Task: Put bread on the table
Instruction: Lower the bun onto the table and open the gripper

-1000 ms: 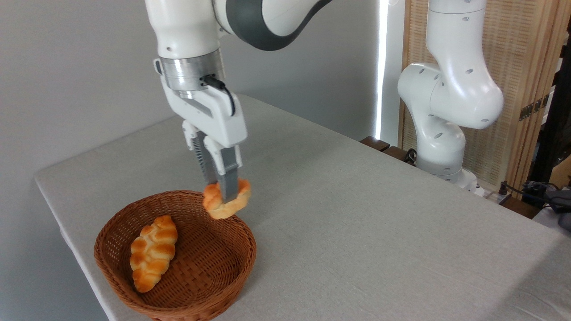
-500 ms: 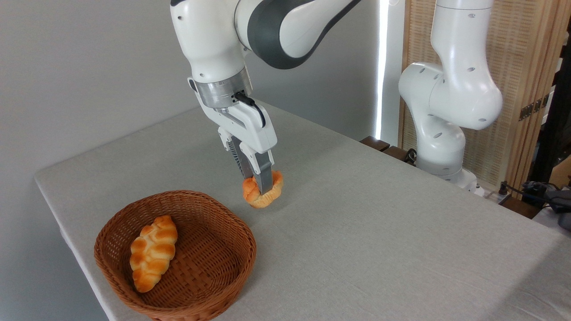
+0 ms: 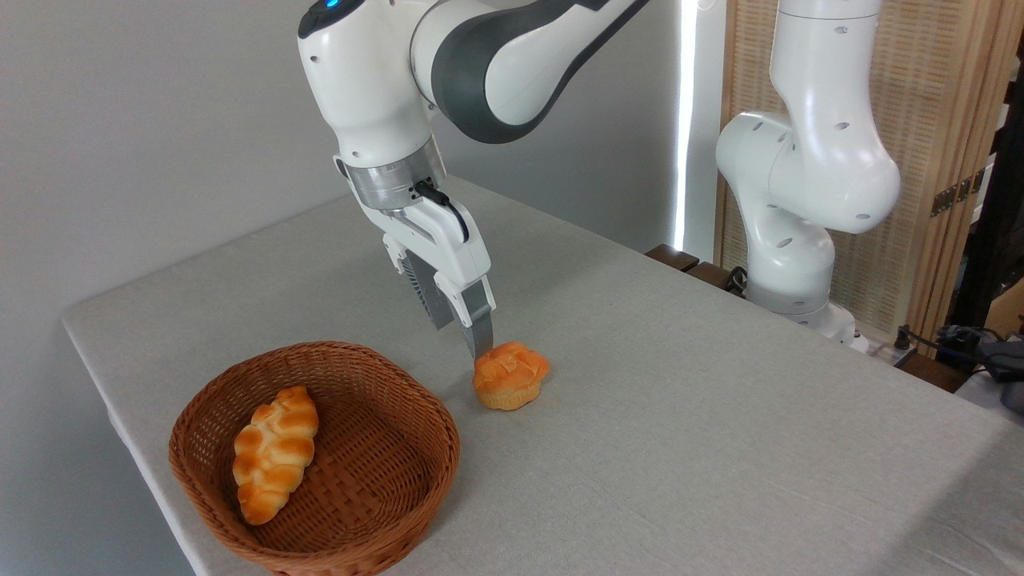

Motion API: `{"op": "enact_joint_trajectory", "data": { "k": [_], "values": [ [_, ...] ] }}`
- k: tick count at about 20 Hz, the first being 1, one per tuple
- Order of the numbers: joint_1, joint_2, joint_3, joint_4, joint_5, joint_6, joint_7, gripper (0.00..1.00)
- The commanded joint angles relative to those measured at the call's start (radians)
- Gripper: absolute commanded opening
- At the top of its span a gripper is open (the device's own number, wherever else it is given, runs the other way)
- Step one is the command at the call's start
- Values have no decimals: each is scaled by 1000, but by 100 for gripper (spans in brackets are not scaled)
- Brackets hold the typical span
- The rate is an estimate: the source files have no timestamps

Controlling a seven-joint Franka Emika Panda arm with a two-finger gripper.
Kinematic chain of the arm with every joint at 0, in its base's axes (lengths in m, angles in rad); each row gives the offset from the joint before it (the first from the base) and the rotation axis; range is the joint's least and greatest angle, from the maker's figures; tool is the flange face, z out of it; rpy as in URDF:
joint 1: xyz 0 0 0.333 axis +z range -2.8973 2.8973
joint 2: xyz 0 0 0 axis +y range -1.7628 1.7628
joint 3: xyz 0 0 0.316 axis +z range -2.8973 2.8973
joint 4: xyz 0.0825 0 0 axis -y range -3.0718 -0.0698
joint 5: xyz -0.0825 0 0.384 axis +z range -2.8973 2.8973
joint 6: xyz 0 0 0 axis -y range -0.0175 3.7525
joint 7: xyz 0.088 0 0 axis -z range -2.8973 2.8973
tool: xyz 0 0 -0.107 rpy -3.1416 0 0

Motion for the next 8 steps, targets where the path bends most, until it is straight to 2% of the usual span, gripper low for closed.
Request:
{"op": "enact_joint_trajectory", "data": {
  "k": [1, 8],
  "values": [
    [-8, -17, 11, 27, -11, 62, -3, 100],
    [-6, -22, 17, 136, -6, 151, -4, 100]
  ]
}}
